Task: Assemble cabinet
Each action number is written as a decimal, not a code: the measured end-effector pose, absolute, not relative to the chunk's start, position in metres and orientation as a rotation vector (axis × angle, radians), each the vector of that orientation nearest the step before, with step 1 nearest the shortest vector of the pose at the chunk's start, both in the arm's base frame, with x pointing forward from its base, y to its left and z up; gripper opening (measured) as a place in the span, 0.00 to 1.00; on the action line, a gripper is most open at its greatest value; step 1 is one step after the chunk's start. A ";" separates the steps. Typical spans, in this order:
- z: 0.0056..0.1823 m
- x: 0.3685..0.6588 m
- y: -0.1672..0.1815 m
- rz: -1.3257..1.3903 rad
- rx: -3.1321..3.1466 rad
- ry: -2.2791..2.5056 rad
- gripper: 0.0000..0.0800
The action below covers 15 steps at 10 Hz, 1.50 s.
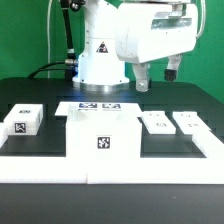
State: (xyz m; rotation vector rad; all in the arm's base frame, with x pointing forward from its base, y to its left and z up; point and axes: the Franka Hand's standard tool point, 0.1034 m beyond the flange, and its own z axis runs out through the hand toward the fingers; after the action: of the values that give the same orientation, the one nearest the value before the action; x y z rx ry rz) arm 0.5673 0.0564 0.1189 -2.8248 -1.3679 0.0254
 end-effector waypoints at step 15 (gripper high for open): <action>0.103 0.558 0.029 0.020 -2.526 -1.891 1.00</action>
Offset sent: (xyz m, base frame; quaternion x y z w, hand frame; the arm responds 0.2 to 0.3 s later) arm 0.0000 0.0000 0.0000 0.0000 0.0000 0.0000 1.0000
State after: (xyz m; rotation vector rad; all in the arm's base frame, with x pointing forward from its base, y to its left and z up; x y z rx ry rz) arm 0.5578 0.0286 0.1029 -2.5263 -1.8914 0.0199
